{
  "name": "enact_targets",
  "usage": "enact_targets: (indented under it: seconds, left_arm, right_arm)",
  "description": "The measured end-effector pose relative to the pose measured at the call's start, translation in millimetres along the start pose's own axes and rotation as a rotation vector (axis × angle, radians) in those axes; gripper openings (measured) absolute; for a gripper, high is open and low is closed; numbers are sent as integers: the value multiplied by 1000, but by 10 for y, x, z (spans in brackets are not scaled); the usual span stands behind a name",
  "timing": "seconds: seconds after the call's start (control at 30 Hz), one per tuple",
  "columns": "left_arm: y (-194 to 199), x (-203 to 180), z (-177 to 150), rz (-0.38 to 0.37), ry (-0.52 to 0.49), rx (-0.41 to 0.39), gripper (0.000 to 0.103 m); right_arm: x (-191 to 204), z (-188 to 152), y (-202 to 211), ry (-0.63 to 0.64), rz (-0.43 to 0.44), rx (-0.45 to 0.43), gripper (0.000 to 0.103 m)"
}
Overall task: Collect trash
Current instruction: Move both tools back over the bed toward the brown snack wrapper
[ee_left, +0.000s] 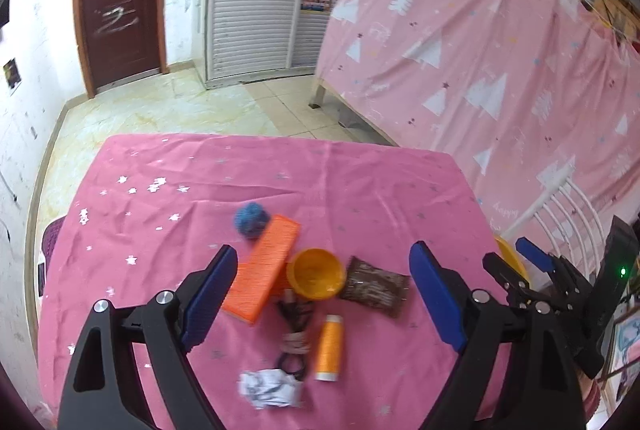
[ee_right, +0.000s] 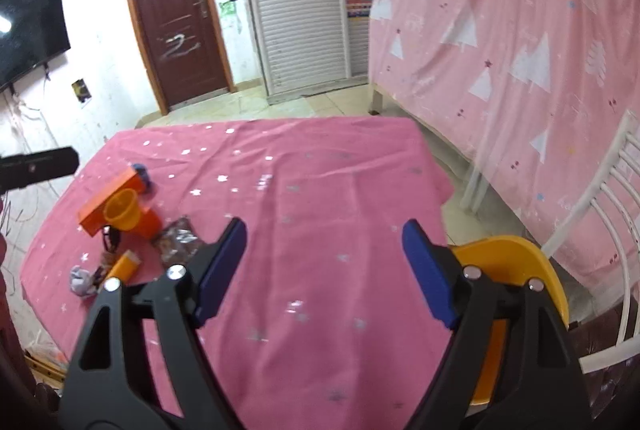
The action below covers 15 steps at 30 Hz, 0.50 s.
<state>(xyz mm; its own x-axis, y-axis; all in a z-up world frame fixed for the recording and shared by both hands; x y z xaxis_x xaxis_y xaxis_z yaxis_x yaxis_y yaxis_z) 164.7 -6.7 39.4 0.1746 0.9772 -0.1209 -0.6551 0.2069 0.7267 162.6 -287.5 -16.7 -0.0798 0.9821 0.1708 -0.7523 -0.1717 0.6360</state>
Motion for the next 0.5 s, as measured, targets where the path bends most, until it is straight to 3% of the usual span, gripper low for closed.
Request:
enact_targets:
  seconds: [0.27,0.5]
  left_arm:
    - [-22,344,-74,2,54,18,81]
    - [-91,475,-208,0,43,37,81]
  right_arm:
    - [441,-1,-83,74,41,22,81]
    - [719,-61,-169,125,56,51,81]
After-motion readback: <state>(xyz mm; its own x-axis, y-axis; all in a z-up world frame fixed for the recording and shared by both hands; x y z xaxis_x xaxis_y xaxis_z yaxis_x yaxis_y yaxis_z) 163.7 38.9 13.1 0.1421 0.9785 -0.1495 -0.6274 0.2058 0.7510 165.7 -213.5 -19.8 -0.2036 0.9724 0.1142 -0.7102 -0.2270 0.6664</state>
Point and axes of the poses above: each gripper's, at about its wrist camera, not at the fingertips, and y roughly against the way its jaws point, x to its left, z to its top, the point moved 4 cm from there along -y, roughly the way its jaws point, and after that the axes turned 6 degrees about -y, right-handed, at the moved point
